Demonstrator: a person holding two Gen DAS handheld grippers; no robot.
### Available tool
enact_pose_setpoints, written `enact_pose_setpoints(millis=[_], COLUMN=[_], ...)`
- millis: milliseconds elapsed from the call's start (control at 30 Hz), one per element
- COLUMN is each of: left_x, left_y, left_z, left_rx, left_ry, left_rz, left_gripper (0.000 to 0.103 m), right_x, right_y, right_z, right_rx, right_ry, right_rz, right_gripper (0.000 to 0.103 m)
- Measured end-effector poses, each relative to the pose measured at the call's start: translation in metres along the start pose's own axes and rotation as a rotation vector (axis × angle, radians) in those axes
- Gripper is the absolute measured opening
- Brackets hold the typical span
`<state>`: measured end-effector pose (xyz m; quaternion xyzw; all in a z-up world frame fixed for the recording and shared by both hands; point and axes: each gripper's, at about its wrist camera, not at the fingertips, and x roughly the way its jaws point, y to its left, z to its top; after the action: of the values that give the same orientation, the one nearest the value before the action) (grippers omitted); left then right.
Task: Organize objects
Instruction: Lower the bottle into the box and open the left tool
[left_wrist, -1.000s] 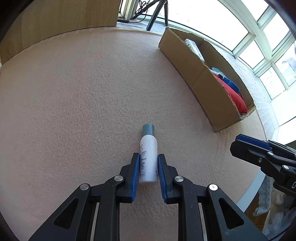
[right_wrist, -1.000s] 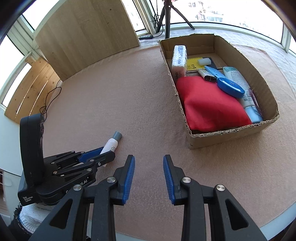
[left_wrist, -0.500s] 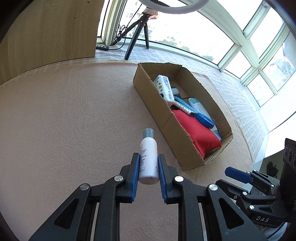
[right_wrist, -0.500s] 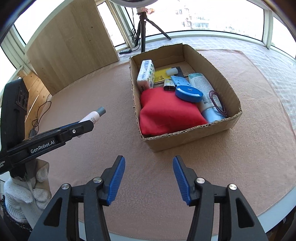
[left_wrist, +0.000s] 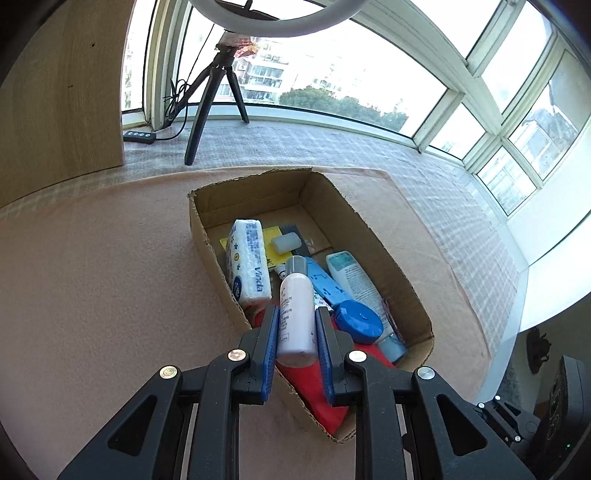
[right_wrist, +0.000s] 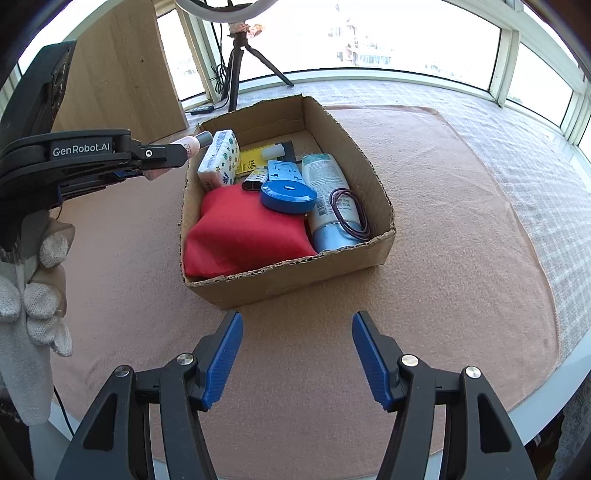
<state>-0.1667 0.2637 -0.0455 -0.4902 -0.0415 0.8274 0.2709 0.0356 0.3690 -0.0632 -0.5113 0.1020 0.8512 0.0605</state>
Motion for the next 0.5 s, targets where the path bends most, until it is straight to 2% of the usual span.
enact_pose_setpoints(millis=[367,500], left_x=[0.034,0.033], left_y=[-0.019,-0.017], left_z=[0.022,0.023], left_rx=[0.018,0.008], left_ry=[0.005,0.008], left_rz=[0.033,0.031], left_gripper=[0.021,0.03], right_x=[0.002,0.002], right_y=[-0.024,-0.023], right_z=[0.001,0.003], right_rx=[0.055,0.037], right_ry=[-0.006,-0.008], right_rz=[0.016,-0.002], right_gripper=[0.058,0.058])
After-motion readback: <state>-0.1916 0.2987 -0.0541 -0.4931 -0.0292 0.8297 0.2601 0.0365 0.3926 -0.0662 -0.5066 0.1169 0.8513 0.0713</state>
